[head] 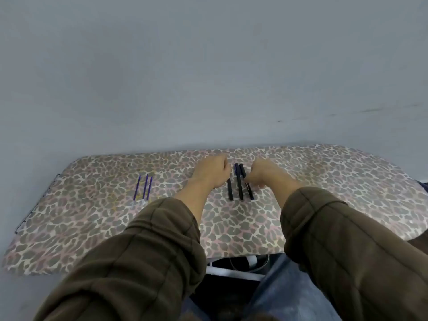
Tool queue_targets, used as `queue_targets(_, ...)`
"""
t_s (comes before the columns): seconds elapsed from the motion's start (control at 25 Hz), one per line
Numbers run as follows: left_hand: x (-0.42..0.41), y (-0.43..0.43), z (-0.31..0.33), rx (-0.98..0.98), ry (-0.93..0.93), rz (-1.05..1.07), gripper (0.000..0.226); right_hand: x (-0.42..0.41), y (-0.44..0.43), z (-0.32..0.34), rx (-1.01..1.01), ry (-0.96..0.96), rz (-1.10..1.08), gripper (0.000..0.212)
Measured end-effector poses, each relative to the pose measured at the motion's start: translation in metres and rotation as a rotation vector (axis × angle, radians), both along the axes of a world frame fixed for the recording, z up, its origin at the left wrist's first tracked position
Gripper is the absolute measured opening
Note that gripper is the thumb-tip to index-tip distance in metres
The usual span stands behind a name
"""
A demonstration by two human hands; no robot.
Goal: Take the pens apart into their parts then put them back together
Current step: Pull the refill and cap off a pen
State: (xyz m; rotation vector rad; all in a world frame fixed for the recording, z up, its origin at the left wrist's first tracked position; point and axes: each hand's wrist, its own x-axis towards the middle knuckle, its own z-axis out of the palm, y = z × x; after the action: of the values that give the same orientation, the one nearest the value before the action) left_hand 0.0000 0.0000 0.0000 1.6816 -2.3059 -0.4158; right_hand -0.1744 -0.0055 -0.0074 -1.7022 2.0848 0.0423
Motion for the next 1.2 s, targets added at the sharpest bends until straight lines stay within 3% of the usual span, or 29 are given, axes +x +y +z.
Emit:
queue_targets(0.4, -0.012, -0.012, -0.003, 0.006, 0.037, 0.049, 0.033, 0.001, 0.0, -0.001, -0.031, -0.073, -0.078, 0.024)
queue_targets(0.56, -0.02, -0.019, 0.014, 0.114, 0.254, 0.125, 0.048, 0.003, -0.008, 0.03, -0.201, -0.257, -0.123, 0.025)
queue_targets(0.84, -0.01, -0.028, 0.064, 0.204, 0.752, 0.241, 0.039, 0.026, -0.005, 0.077, -0.396, -0.604, -0.074, 0.027)
queue_targets(1.04, 0.01, -0.022, 0.084, 0.142, 0.866, 0.211, 0.03, 0.046, -0.002, 0.106, -0.586, -0.837, -0.129, 0.017)
queue_targets(1.2, 0.016, -0.014, 0.094, 0.129, 0.898, 0.163, 0.025, 0.063, -0.008, 0.13, -0.61, -0.982, -0.112, 0.023)
